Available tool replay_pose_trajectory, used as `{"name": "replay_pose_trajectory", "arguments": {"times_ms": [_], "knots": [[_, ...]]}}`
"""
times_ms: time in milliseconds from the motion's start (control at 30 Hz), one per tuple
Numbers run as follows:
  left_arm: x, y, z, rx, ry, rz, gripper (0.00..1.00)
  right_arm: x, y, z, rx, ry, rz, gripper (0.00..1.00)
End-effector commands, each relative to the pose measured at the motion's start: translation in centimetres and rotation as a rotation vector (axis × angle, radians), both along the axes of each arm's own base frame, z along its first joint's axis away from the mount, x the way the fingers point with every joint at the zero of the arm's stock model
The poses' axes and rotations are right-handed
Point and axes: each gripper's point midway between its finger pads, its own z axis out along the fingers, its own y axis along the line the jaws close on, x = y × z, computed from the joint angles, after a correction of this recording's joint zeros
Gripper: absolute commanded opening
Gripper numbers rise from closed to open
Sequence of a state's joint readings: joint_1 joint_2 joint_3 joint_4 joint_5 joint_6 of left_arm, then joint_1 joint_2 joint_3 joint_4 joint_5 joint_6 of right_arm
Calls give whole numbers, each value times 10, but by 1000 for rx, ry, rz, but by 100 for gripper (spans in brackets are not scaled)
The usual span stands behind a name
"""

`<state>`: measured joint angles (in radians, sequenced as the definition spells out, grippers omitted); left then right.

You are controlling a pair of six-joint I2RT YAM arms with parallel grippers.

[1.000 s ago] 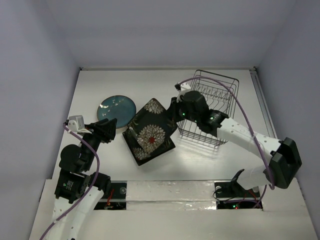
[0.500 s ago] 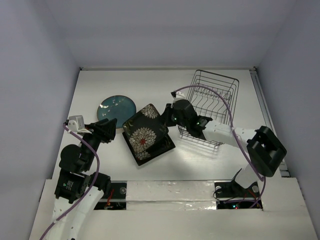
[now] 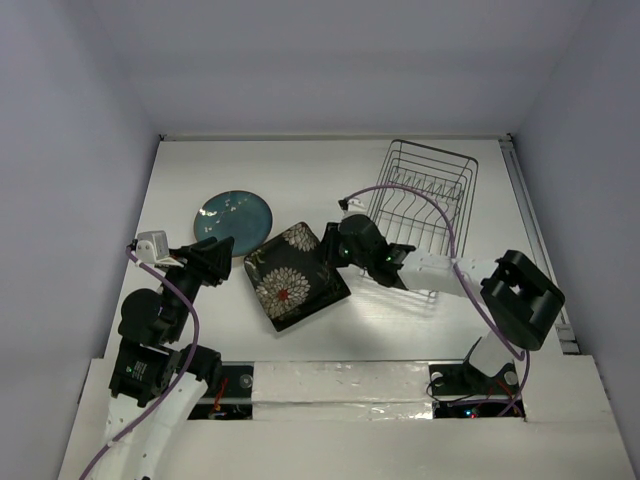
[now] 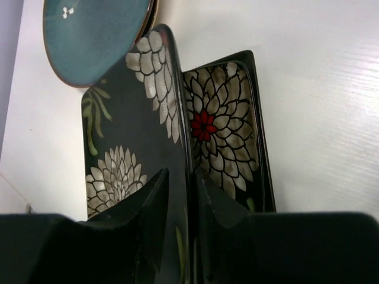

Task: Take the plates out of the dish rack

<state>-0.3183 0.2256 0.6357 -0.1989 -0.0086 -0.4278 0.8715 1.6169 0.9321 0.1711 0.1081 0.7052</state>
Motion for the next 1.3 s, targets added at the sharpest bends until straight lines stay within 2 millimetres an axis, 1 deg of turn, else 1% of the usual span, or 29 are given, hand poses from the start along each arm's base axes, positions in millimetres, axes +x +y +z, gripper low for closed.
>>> {"name": "replay_pose_trajectory", "arguments": {"times_ms": [0, 33, 67, 100, 200, 233, 267, 300, 367, 433, 467, 500, 567, 633, 700, 733, 800, 833, 867, 900, 933, 967, 1033, 1067, 1133, 1167, 1200, 1233, 1267], "knots": [[-1, 1, 14, -12, -51, 0, 44, 7, 8, 25, 58, -76, -41, 33], [-1, 1, 13, -10, -50, 1, 44, 8, 6, 23, 41, -78, -47, 35], [-1, 1, 13, -11, -50, 0, 44, 9, 3, 20, 18, -81, -48, 42], [-1, 1, 13, -13, -50, 0, 44, 6, 3, 17, -7, -77, -48, 43], [-1, 1, 13, -12, -51, 0, 44, 8, -2, 9, -52, -74, -58, 53], [-1, 1, 13, -13, -51, 0, 44, 6, 2, 9, -63, -75, -51, 54], [-2, 1, 14, -14, -52, 0, 44, 10, -2, 8, -89, -83, -68, 61], [-2, 1, 14, -14, -52, 0, 44, 7, -2, 5, -112, -77, -63, 65], [-2, 1, 14, -14, -54, 0, 44, 8, -2, 10, -127, -95, -74, 75], [-1, 1, 14, -14, -52, 0, 44, 7, -1, 15, -146, -108, -74, 81], [-1, 1, 14, -12, -53, 0, 44, -1, 4, 18, -157, -118, -54, 85], [-2, 1, 14, -13, -54, 0, 44, 0, 0, 23, -169, -124, -62, 86], [-2, 1, 14, -14, -54, 0, 44, -7, 4, 34, -178, -141, -47, 90], [-1, 1, 14, -14, -54, 0, 44, -13, 3, 50, -169, -160, -38, 90], [-1, 1, 14, -13, -54, 0, 45, -22, 6, 63, -152, -174, -15, 89], [-1, 1, 13, -10, -50, 1, 47, -24, 3, 79, -126, -193, -15, 88], [-2, -5, 14, -5, -52, -31, 55, -30, 0, 97, -96, -227, -9, 76], [-2, -5, 15, -4, -59, -35, 57, -33, -7, 121, -47, -258, -15, 68], [-3, -7, 16, 1, -62, -46, 61, -35, -12, 134, -24, -279, -23, 30], [-3, -8, 17, 6, -67, -53, 64, -35, -23, 147, -14, -304, -54, 10], [-3, -10, 18, 10, -68, -62, 68, -37, -32, 161, 4, -331, -72, 0], [-3, -11, 19, 11, -65, -69, 71, -43, -51, 193, 46, -392, -90, 0], [-3, -12, 22, 11, -65, -71, 75, -46, -82, 221, 65, -452, -165, 0], [-3, -12, 26, 13, -69, -70, 77, -55, -108, 251, 113, -511, -201, 0], [-4, -9, 36, 13, -85, -59, 81, -59, -150, 274, 124, -564, -311, 3], [-6, -6, 48, 7, -105, -46, 82, -63, -168, 282, 123, -590, -348, 11], [-8, -4, 55, 3, -117, -38, 83, -71, -205, 299, 160, -621, -439, 40], [-9, -3, 62, 1, -130, -35, 84, -75, -224, 305, 169, -632, -491, 53], [-14, 0, 77, -4, -164, -28, 85, -79, -241, 306, 177, -635, -537, 77]]}}
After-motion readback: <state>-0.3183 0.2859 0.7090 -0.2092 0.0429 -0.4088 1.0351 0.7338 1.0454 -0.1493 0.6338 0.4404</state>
